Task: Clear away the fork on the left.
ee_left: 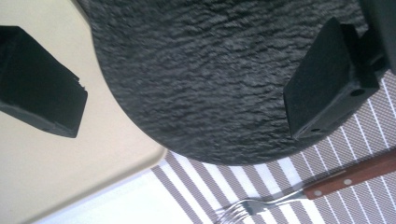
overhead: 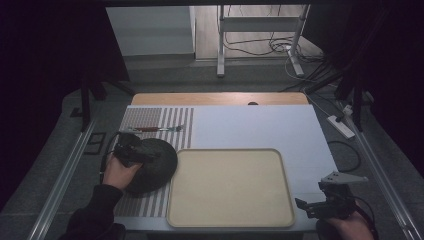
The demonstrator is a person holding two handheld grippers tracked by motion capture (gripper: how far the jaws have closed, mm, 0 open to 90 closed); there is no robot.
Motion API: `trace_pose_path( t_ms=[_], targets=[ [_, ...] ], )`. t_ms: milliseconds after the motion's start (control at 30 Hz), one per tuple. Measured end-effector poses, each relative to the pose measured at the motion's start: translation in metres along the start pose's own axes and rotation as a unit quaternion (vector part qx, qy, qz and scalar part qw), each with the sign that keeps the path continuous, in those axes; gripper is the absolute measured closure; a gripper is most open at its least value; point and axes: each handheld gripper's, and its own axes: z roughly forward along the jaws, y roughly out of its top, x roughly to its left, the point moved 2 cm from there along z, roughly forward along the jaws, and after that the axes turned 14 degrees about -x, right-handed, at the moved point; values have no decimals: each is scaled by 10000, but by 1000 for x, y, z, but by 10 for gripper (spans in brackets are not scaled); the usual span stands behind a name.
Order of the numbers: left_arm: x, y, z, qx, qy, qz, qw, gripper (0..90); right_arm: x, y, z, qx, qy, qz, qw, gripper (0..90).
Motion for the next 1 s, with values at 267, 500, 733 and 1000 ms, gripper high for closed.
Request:
trace_pose_path(
  t_ms=[267, 500, 733, 1000],
  targets=[
    [11, 7, 9, 54, 102, 65, 9999, 0, 0, 0, 0, -1, 1, 17, 10000, 0],
    [23, 13, 19, 106, 217, 46, 9997, 0, 0, 0, 0, 5, 7, 17, 10000, 0],
    [36, 16, 31, 185, 439, -46, 9989, 0, 0, 0, 1, 2, 10, 2, 10000, 0],
    [51, 24, 43, 210, 499, -132, 9984, 0, 0, 0, 1, 8, 8, -5, 10000, 0]
  ],
)
